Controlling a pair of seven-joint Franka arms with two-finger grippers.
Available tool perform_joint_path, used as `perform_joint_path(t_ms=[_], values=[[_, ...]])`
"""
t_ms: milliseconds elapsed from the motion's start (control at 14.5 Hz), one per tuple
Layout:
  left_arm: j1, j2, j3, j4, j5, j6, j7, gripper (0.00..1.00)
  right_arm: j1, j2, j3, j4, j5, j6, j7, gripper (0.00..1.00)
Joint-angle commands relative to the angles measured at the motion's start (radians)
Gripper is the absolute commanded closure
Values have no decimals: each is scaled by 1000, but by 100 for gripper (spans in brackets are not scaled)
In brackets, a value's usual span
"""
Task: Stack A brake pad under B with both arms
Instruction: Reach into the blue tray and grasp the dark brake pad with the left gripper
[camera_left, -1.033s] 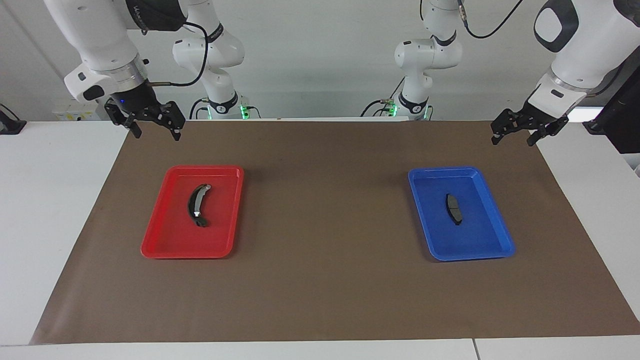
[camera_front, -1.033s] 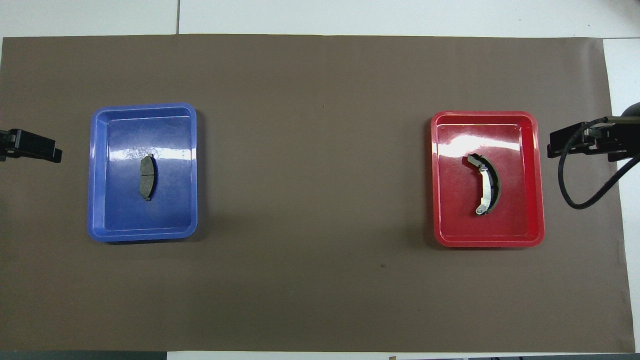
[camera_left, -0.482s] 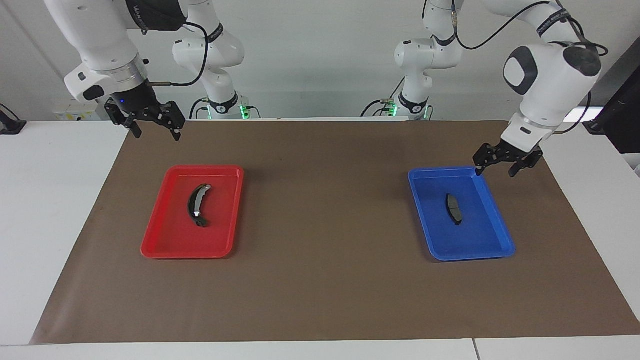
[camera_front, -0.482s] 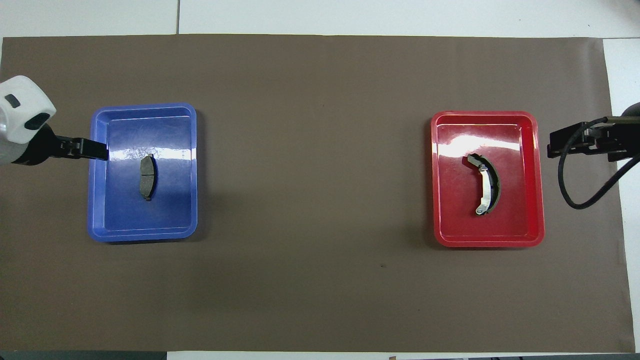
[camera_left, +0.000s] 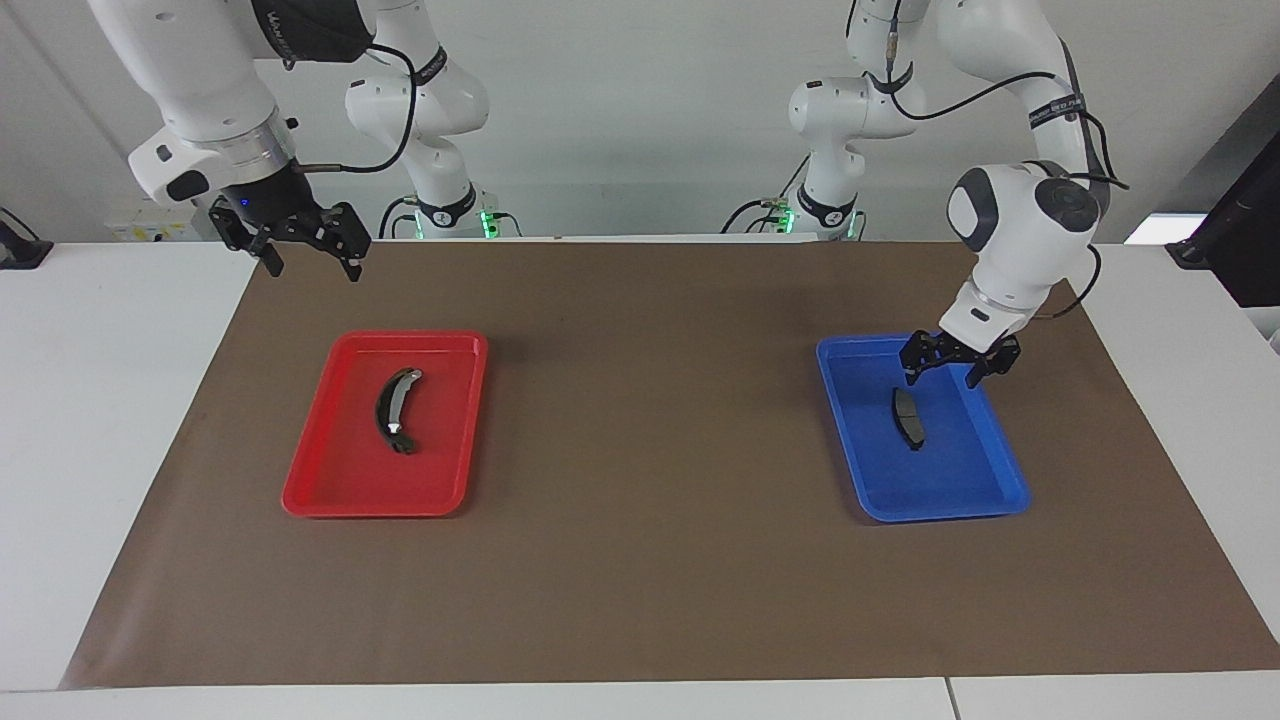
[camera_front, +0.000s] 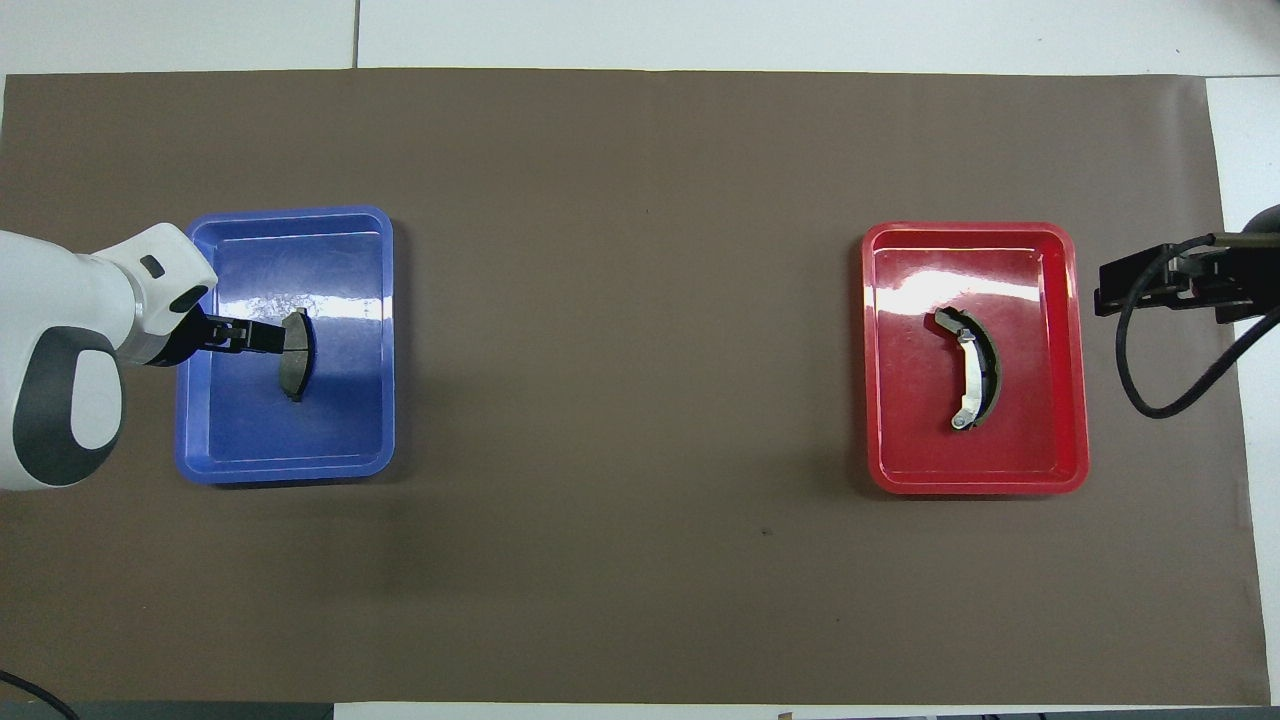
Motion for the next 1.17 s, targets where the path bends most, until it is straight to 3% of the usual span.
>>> perform_joint_path(t_ms=[0, 344, 757, 895, 1101], values=[[-10, 33, 9, -51, 13, 118, 5, 2, -5, -6, 8, -10, 5, 7, 7, 0], [-10, 84, 9, -110, 13, 248, 7, 3, -5, -6, 8, -10, 5, 7, 7, 0], [-28, 144, 9, -111, 13, 291, 8, 3, -5, -6, 8, -10, 5, 7, 7, 0], [-28, 144, 10, -107, 13, 290, 8, 10, -5, -6, 8, -10, 5, 7, 7, 0], [-28, 139, 10, -99, 13, 284, 8, 32, -4, -6, 8, -10, 5, 7, 7, 0]])
